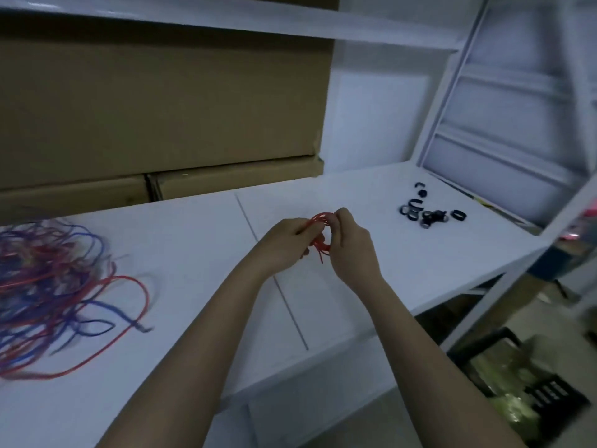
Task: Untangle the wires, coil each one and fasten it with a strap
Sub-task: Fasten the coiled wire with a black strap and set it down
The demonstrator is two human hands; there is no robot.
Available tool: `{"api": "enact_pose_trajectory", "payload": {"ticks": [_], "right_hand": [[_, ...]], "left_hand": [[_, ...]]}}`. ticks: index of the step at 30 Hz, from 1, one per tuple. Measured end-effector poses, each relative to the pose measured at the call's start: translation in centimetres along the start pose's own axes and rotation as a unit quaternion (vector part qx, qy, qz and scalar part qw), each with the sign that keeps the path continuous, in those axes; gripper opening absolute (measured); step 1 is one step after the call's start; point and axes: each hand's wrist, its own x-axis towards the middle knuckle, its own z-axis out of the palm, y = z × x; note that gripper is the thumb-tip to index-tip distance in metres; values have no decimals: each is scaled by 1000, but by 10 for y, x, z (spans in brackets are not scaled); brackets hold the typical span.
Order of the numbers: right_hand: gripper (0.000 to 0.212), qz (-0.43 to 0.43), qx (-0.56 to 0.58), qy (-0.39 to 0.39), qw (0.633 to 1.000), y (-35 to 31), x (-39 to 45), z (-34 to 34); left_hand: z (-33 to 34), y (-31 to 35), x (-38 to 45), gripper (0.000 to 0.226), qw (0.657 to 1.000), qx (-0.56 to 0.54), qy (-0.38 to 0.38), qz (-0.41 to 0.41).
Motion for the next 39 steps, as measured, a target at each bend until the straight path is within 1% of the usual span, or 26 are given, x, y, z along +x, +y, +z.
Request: {"api": "enact_pose_trajectory", "payload": {"ticks": [2,5,8,11,13,18,22,25,27,29,30,32,35,37,38,39], "right_hand": [[20,14,5,8,1000,26,4,-19],[21,44,39,37,998,59,15,-41],[25,97,76,51,991,94,28,-58],[25,163,163,44,972,127,48,-74],[25,187,217,39,957,148,66,-86],[30,197,212,34,957,210,121,-109],[35,192,186,64,962,256,158,-127],[37,205,196,78,956,287,181,-140],[38,203,204,96,953,307,198,-146],[36,179,197,107,958,327,215,-151],[33,164,196,101,961,337,224,-154],[30,145,203,66,966,359,242,-156],[29,133,191,3,973,392,267,-158],[26,117,169,-13,979,415,286,-161],[26,112,159,-20,981,426,295,-162],[25,106,152,-31,982,436,304,-162]], "left_hand": [[26,10,19,30,999,-34,-13,1],[59,25,49,22,995,-94,-3,11],[90,35,83,20,994,-107,0,15],[122,44,121,21,991,-130,-15,19],[140,49,148,21,989,-144,-15,26],[177,61,227,14,985,-172,-11,26],[208,74,281,14,982,-189,-18,8],[230,85,312,10,978,-206,-19,-3],[245,91,332,10,972,-235,-19,-20],[258,94,350,13,958,-281,-10,-48],[264,95,359,15,952,-299,-4,-61],[275,95,377,17,944,-319,2,-82],[284,92,402,25,943,-313,9,-116],[287,87,420,33,944,-292,58,-144],[287,83,428,34,948,-263,96,-150],[287,78,437,32,957,-210,136,-149]]}}
